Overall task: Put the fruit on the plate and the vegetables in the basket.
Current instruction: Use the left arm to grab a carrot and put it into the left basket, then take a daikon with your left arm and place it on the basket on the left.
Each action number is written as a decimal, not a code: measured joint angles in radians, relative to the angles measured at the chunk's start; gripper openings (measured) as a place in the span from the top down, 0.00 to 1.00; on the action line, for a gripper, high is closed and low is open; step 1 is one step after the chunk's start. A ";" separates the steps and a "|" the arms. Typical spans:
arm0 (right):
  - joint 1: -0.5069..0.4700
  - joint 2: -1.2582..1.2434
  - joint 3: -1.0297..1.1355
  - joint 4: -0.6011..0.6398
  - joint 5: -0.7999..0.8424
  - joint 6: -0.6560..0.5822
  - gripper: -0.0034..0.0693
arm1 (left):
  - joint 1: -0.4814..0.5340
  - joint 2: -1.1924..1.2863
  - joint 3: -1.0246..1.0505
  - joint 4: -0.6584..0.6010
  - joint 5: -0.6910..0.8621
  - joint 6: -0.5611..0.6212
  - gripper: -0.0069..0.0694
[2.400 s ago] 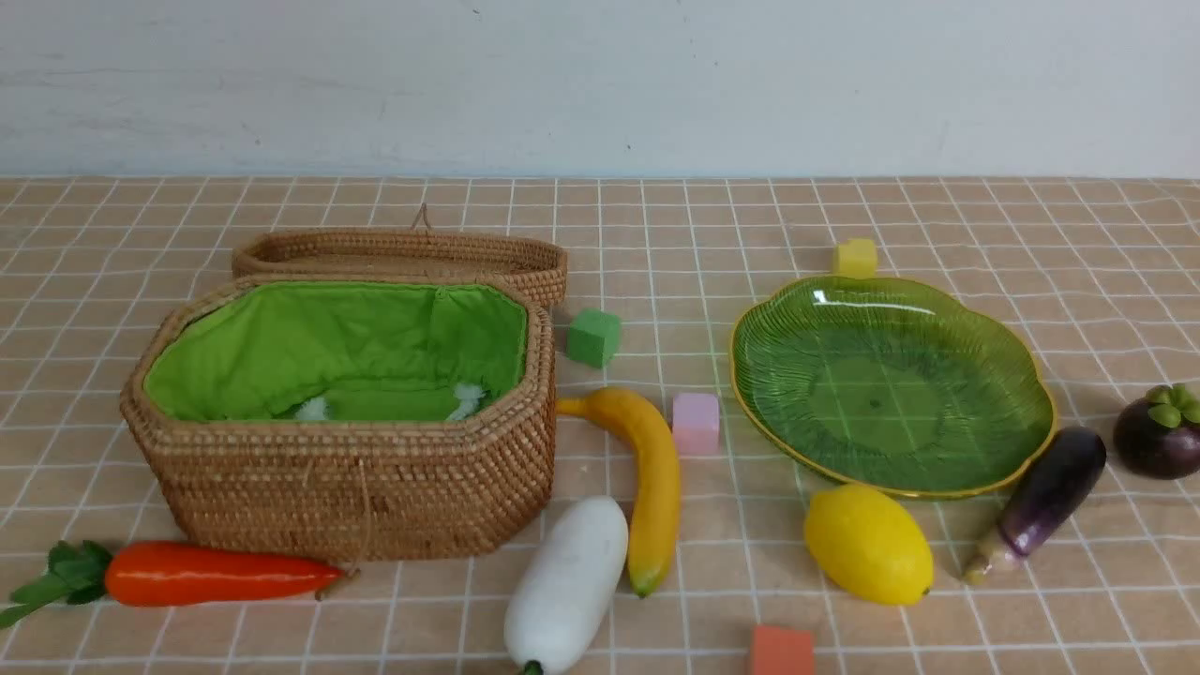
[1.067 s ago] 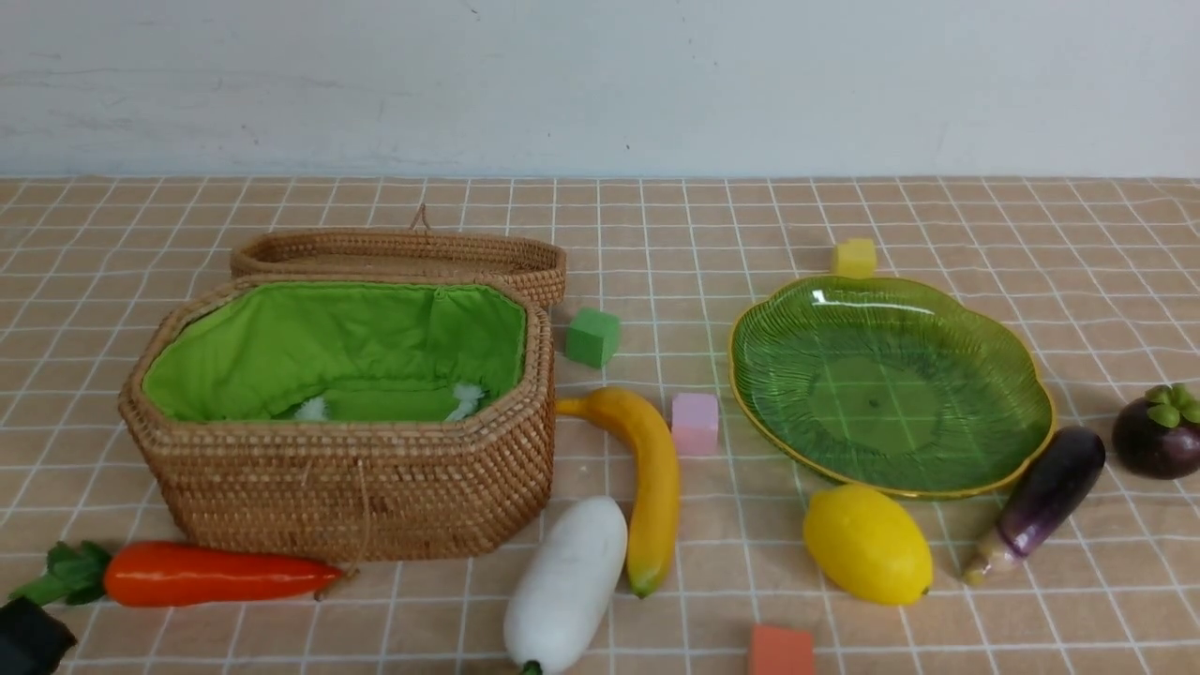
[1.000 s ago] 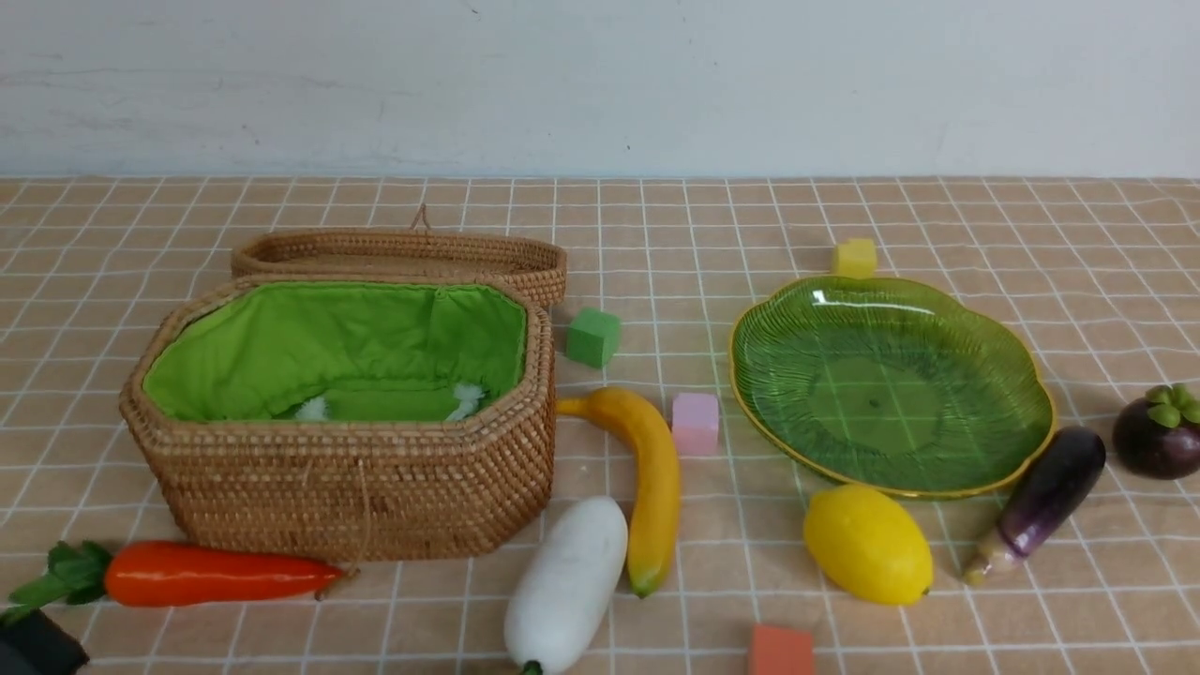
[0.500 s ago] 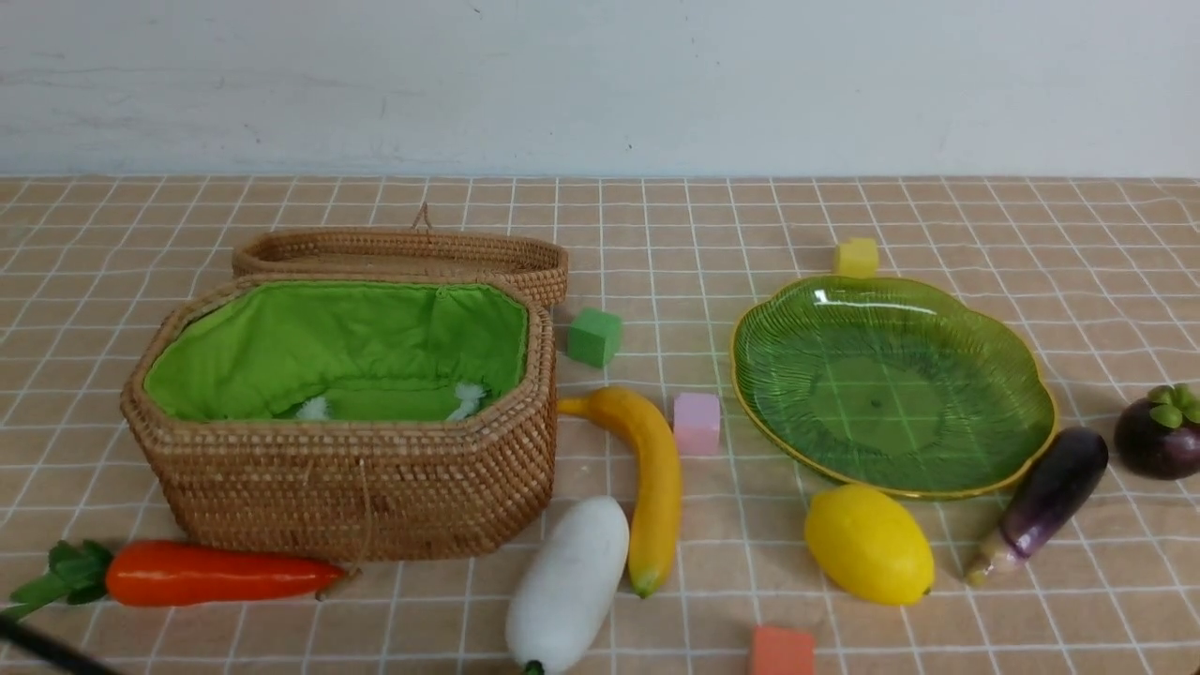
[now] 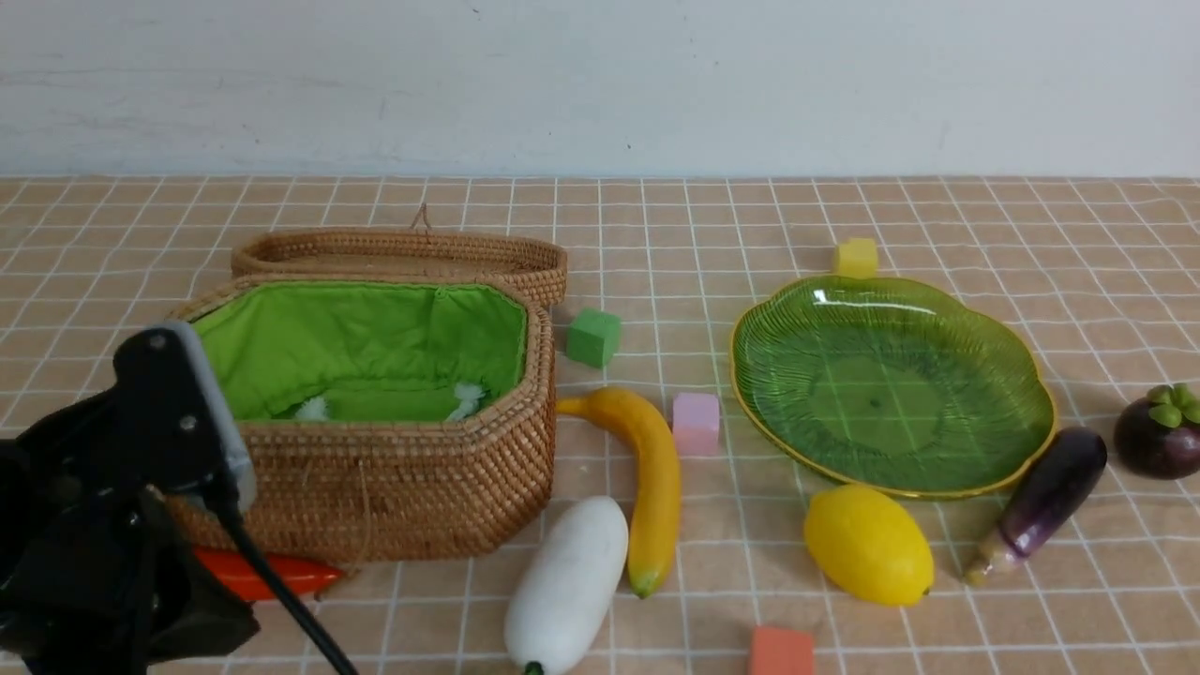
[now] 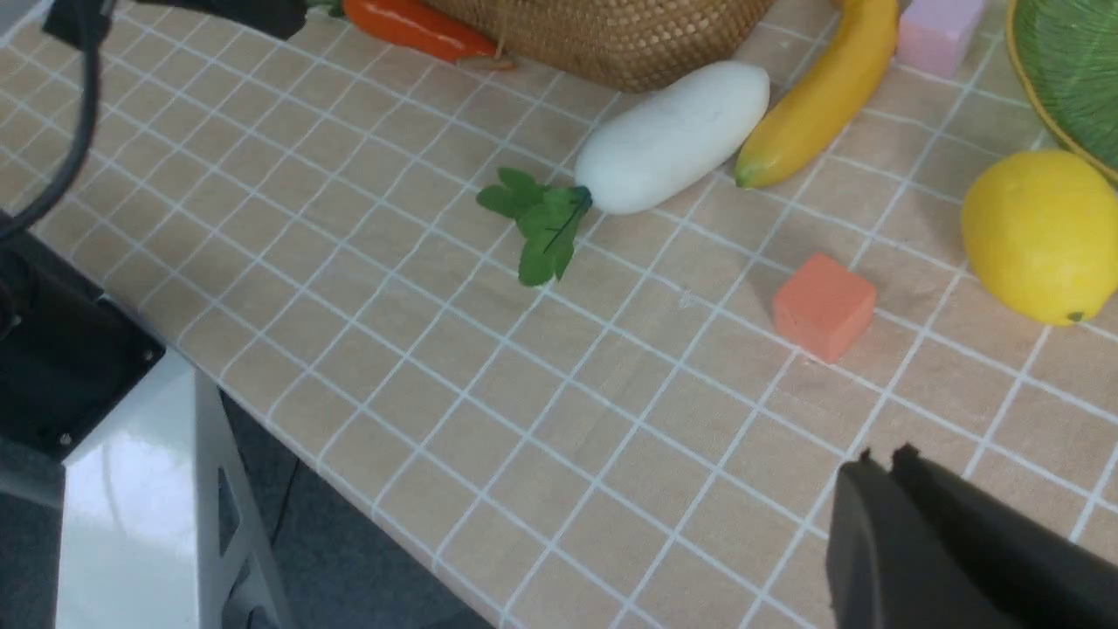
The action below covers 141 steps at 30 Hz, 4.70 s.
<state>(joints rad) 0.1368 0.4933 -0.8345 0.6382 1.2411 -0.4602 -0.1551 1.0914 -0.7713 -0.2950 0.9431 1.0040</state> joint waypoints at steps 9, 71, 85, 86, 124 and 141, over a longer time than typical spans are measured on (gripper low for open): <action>0.074 0.000 0.000 -0.038 0.015 0.000 0.89 | 0.060 0.160 0.000 0.337 -0.101 -0.211 0.41; 0.079 0.000 0.000 -0.035 -0.009 -0.022 0.86 | 0.073 0.173 -0.015 0.277 -0.088 0.032 0.47; 0.079 0.000 0.000 0.154 -0.288 -0.029 0.85 | -0.212 -0.042 -0.154 0.336 -0.275 -0.224 0.47; 0.079 0.000 0.000 0.164 -0.287 -0.029 0.85 | -0.212 -0.008 -0.179 0.395 -0.285 -0.233 0.47; 0.079 -0.001 -0.080 -0.019 0.021 0.104 0.83 | -0.754 0.469 -0.279 0.467 -0.118 -1.447 0.51; 0.079 -0.010 -0.080 -0.025 0.021 0.099 0.82 | -0.754 0.743 -0.286 0.853 -0.278 -1.838 0.24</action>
<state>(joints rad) 0.2155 0.4829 -0.9147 0.6134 1.2619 -0.3610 -0.9095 1.8343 -1.0571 0.5582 0.6646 -0.8342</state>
